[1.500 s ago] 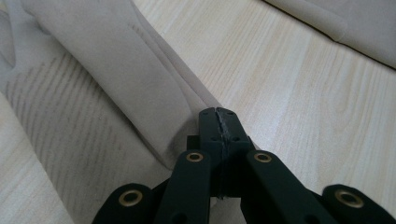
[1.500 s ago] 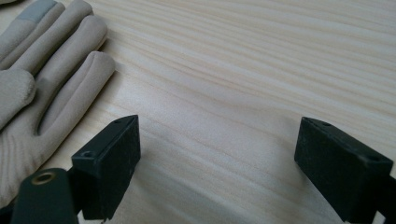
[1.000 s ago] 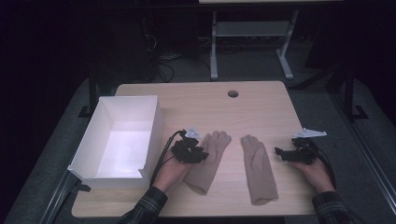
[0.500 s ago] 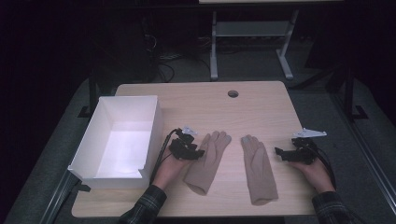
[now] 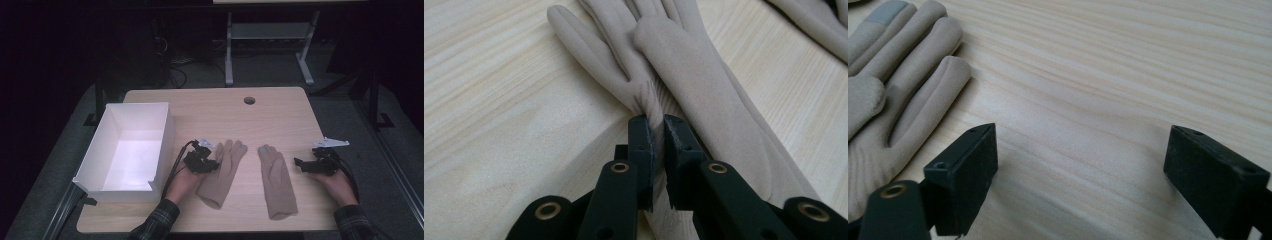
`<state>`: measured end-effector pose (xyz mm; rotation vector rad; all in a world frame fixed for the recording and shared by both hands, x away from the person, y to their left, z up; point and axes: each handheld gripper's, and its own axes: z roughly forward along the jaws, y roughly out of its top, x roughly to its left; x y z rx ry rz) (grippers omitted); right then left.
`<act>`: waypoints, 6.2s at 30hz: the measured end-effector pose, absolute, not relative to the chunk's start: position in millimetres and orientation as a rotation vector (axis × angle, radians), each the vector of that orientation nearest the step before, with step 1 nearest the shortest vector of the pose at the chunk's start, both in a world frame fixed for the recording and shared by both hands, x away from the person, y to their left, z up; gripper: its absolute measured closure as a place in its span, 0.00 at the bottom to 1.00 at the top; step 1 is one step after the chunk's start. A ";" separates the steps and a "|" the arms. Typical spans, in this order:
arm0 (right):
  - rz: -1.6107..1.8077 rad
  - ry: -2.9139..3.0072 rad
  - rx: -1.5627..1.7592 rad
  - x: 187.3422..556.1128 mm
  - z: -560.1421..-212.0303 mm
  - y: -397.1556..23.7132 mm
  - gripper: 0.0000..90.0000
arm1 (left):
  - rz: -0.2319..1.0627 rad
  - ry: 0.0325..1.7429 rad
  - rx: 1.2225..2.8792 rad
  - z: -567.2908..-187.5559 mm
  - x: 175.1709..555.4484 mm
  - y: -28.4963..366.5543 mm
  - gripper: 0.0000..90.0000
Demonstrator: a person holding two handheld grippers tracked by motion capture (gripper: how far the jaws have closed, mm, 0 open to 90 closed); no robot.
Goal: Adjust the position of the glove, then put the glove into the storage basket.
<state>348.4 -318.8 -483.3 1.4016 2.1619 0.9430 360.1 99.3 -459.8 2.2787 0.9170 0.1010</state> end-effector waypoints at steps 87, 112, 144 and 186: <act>1.173 2.724 0.843 332.2 -467.3 -176.5 1.00 | 0.047 0.804 2.084 -417.1 373.6 74.6 0.94; 1.180 2.721 0.850 330.4 -466.8 -177.1 0.99 | -0.042 0.673 2.107 -420.2 353.9 37.2 0.87; 0.981 2.326 1.261 348.0 -478.7 -260.7 0.18 | -0.073 0.640 2.273 -458.8 326.2 24.8 0.99; 1.017 2.308 1.233 348.4 -482.6 -260.4 0.15 | 0.091 0.563 2.329 -427.4 352.6 66.9 0.25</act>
